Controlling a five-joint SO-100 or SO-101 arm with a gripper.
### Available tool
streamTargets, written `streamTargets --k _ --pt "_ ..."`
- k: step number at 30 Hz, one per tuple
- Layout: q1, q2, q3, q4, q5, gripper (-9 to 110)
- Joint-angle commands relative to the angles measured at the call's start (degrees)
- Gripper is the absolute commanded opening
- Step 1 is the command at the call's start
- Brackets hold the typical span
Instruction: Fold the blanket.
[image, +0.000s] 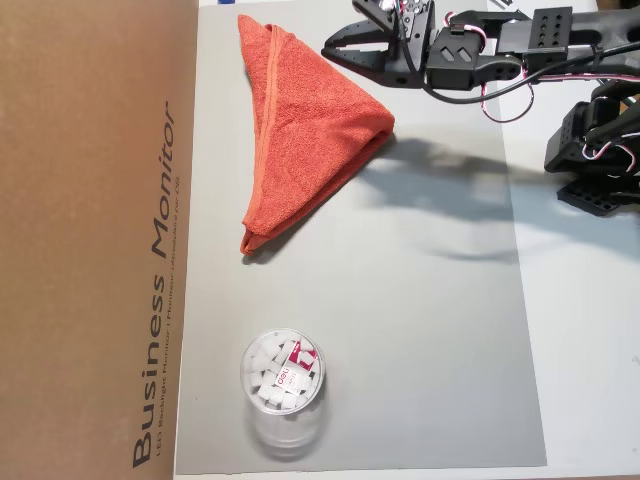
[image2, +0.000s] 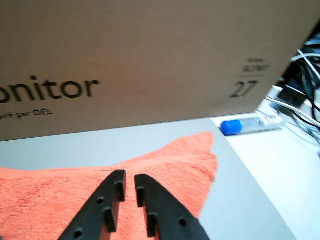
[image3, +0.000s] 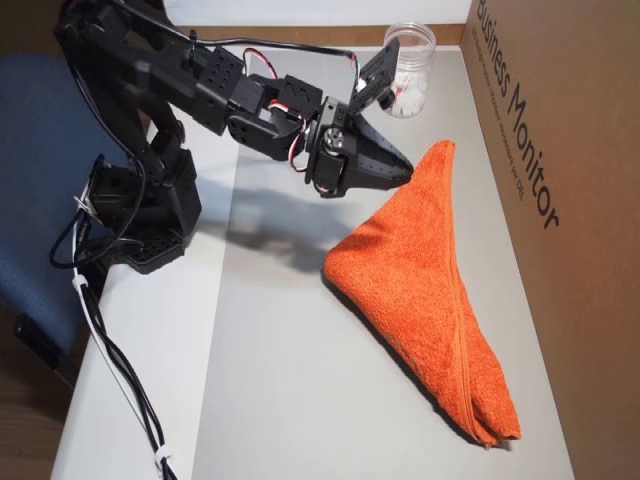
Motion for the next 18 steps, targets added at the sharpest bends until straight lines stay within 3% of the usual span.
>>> streamTargets --k 1,11,18 --pt "3.25 3.52 -0.26 3.08 0.7 0" --pt "15.21 2.29 -0.18 10.11 0.62 0" --pt "16.35 -5.1 -1.67 10.55 0.62 0"
